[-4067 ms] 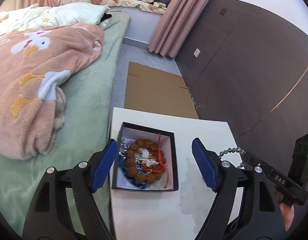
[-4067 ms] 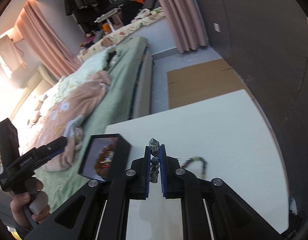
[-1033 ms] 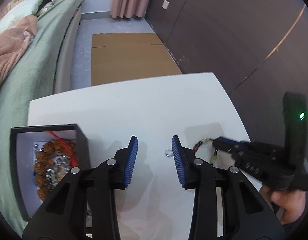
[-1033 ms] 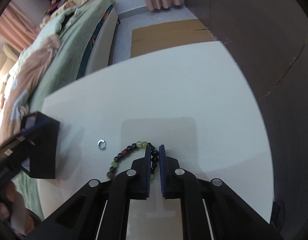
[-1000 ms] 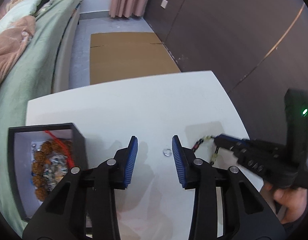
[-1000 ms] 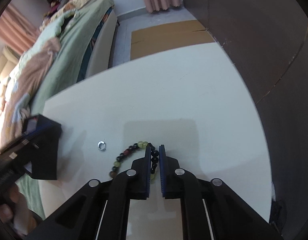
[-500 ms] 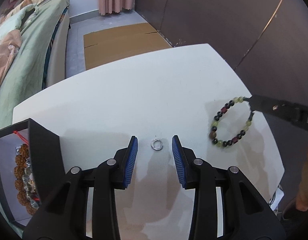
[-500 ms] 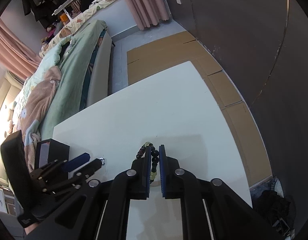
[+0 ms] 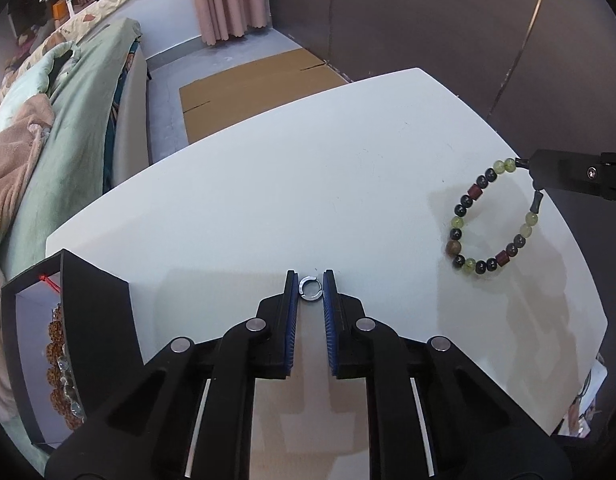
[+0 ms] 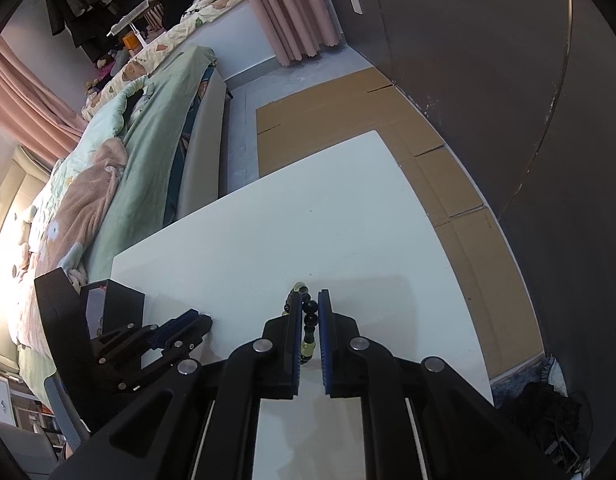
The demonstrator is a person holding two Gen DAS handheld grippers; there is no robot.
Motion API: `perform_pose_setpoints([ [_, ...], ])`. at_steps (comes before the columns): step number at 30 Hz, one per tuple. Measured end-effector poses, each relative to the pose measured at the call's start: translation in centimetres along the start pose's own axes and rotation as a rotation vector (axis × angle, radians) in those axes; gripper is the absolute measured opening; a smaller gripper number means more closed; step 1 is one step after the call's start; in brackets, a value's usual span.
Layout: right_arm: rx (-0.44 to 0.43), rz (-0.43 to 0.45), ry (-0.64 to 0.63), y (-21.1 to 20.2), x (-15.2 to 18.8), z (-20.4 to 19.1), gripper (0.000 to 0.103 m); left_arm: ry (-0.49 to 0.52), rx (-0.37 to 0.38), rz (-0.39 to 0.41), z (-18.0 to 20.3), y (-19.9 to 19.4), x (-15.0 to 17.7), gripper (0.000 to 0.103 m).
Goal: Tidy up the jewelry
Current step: 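Carry ring over black box and open left gripper while right gripper releases bracelet there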
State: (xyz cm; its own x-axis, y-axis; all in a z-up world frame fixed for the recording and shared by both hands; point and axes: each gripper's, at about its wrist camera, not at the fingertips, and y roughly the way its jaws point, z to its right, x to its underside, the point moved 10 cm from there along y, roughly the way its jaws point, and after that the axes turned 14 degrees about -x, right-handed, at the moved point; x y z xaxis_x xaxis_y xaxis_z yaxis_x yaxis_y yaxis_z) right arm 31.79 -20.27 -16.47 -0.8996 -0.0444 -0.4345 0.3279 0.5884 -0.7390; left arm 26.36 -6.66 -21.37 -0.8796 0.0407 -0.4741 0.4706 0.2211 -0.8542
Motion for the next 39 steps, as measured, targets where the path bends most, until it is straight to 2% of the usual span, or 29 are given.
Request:
perform_pose_setpoints([
  [7,-0.047,0.029,-0.015,-0.4,-0.1,-1.8,0.008,-0.068,0.049,0.027,-1.8,-2.3,-0.5,0.013],
  [19,-0.150,0.117,-0.071,-2.0,0.4,-7.2,0.008,-0.244,0.059,0.120,-10.0,-8.6,-0.4,0.013],
  [29,-0.196,0.140,-0.128,-1.6,1.3,-11.4,0.008,-0.388,0.060,0.138,-16.7,-10.0,1.1,0.014],
  [30,-0.202,0.142,-0.133,-1.6,1.3,-11.8,0.008,-0.405,0.060,0.137,-17.3,-10.0,1.2,0.017],
  [32,-0.217,0.148,-0.143,-1.6,1.5,-12.9,0.008,-0.443,0.053,0.137,-18.6,-10.2,1.7,0.057],
  [36,-0.248,0.158,-0.164,-1.8,1.8,-15.1,0.008,-0.473,0.058,0.160,-20.4,-11.2,2.2,0.059],
  [39,-0.277,0.166,-0.181,-2.0,1.8,-16.9,0.008,-0.486,0.059,0.168,-21.6,-11.7,2.6,0.071],
])
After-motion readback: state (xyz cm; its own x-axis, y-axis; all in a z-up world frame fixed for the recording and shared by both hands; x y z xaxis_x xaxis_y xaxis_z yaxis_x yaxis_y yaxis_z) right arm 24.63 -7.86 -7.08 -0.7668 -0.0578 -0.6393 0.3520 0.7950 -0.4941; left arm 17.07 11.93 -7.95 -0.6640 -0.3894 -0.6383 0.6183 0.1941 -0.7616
